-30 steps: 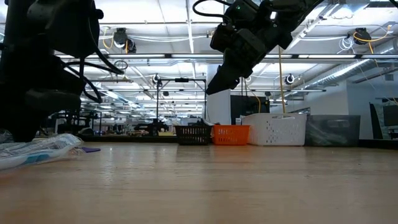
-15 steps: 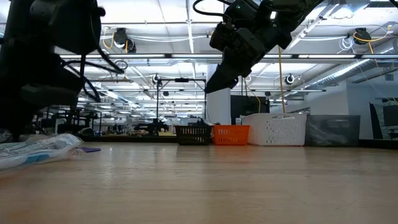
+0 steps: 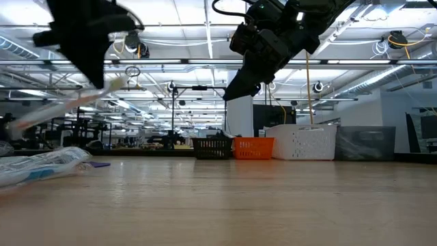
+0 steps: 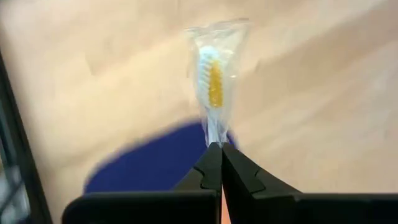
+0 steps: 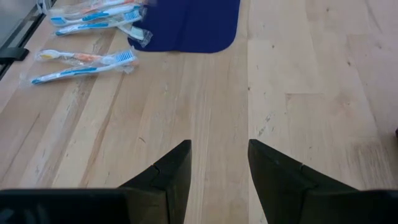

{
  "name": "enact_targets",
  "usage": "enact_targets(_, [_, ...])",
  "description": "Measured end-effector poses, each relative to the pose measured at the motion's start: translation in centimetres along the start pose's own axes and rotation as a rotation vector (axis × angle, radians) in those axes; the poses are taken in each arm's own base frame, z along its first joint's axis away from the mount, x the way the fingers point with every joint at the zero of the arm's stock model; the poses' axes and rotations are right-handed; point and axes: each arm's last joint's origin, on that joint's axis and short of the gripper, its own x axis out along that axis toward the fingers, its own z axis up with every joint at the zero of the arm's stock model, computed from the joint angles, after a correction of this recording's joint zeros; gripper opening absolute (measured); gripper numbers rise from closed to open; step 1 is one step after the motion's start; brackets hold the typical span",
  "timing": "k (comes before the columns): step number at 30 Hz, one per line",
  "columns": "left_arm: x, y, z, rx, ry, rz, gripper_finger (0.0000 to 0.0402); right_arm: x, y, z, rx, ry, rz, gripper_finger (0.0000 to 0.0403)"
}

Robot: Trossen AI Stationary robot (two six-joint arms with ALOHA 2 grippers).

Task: Pick & Place Toothbrushes
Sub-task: Put the orange toothbrush into the black bin

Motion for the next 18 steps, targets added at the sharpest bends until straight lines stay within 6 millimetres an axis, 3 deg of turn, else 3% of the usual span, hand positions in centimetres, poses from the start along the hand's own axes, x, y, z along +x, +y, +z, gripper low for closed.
enact_targets(9, [-1.8,-2.1,2.3,0.121,-0.396,-0.111,0.0,0.0,0.2,0.8,-0.008,-0.075,0.0,0.0153])
enact_targets(18, [-2.2,-4.2,4.7,0.205,-0.567,-0.198,0.0,0.2,1.3,2.4,-0.074,-0.225,0.019,0.0153])
